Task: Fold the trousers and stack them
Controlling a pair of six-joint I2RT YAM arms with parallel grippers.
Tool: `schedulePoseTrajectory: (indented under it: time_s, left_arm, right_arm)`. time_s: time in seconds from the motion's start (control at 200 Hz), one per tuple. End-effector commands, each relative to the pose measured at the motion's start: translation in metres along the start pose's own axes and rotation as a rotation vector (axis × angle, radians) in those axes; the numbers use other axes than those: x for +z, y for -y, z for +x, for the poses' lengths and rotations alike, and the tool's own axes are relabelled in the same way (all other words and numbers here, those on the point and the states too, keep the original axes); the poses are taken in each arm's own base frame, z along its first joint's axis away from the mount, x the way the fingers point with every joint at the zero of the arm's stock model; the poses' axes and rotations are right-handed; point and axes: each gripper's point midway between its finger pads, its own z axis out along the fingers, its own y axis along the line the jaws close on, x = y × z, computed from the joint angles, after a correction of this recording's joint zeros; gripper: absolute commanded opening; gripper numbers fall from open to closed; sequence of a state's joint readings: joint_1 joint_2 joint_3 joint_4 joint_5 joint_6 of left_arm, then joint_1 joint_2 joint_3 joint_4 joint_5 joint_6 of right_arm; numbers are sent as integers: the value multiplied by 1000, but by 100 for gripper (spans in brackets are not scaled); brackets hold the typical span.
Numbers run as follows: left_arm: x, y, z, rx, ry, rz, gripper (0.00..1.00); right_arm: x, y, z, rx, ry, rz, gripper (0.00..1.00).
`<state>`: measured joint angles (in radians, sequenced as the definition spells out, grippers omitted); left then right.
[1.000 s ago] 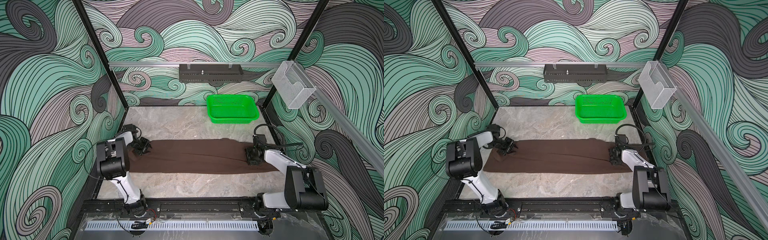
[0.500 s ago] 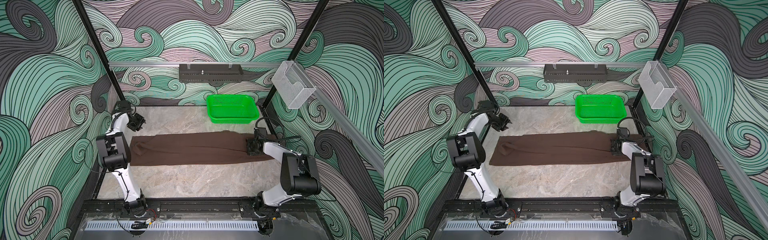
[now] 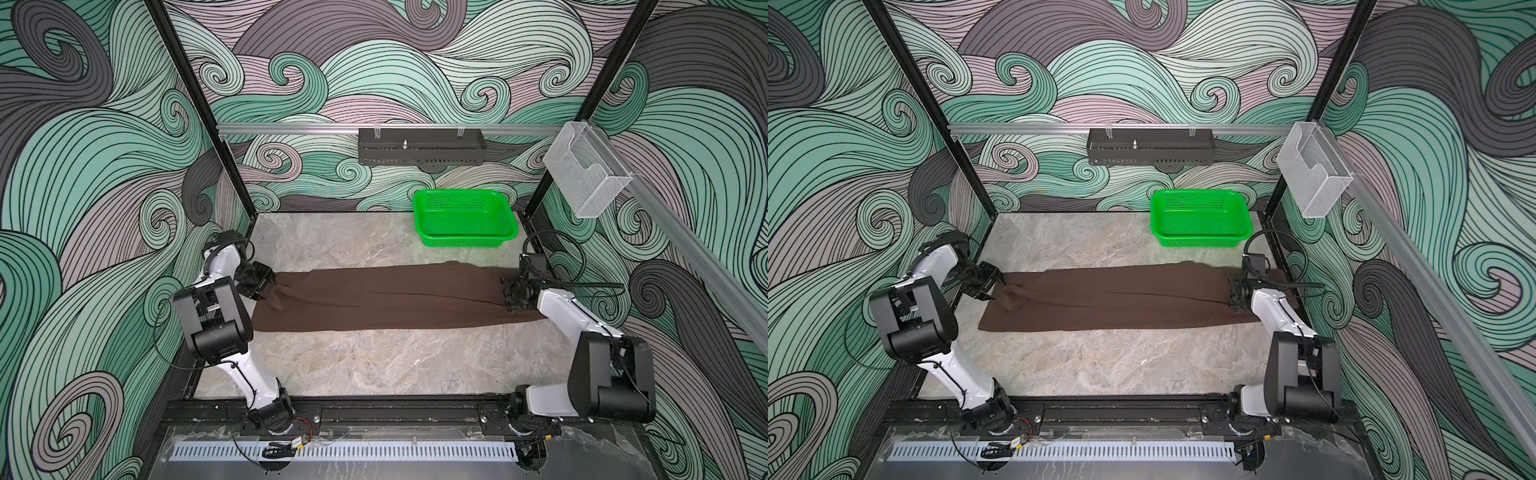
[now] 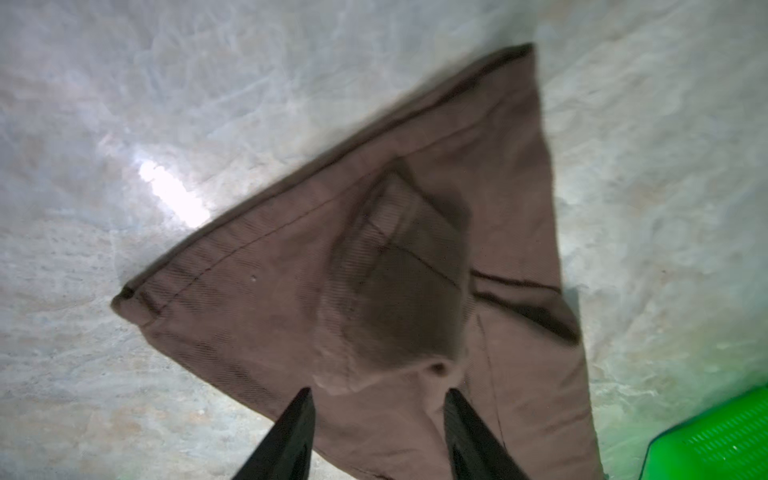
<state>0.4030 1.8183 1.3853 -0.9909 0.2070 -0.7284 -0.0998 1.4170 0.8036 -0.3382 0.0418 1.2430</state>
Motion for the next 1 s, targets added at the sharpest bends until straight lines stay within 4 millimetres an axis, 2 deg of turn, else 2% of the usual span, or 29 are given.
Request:
schedulePoseTrajectory:
  time_s: [0.0, 0.16, 0.315, 0.4, 0.48, 0.595, 0.665, 0.71, 0.756, 0.776, 0.826, 0.886, 0.931, 0.996]
  left_arm:
    - [-3, 6, -11, -33, 30, 6, 54]
    - [15, -7, -13, -26, 11, -65, 54]
    - [26, -4, -10, -9, -15, -48, 49]
    - [28, 0, -9, -1, -27, -31, 40]
    - [27, 6, -8, 6, -30, -7, 28]
    - [23, 10, -2, 35, -33, 14, 22]
    - [20, 11, 1, 50, -32, 25, 7]
    - [17, 11, 2, 61, -30, 27, 2]
    - [14, 11, 3, 76, -33, 28, 5]
    - [13, 11, 4, 85, -32, 27, 10]
    - [8, 11, 5, 112, -31, 16, 29]
    - [2, 7, 8, 155, -25, -17, 42]
    - [-1, 5, 9, 185, -22, -35, 46]
    - [-2, 0, 12, 210, -32, -56, 48]
  right_arm:
    - [8, 6, 6, -12, -29, 12, 61]
    - [15, 8, 11, -10, -54, 17, 60]
    - [18, 11, 11, -9, -50, 22, 60]
    - [19, 11, 12, -11, -54, 23, 60]
    - [19, 14, 12, -9, -53, 27, 60]
    - [18, 14, 13, -9, -56, 23, 60]
    - [17, 14, 13, -10, -58, 23, 60]
    - [16, 14, 13, -11, -59, 21, 60]
    - [15, 14, 14, -14, -61, 19, 60]
    - [14, 13, 14, -14, -62, 17, 60]
    - [13, 13, 14, -18, -63, 16, 60]
    - [11, 13, 14, -21, -62, 11, 59]
    - [11, 13, 14, -25, -64, 11, 59]
    - [11, 14, 15, -31, -65, 12, 59]
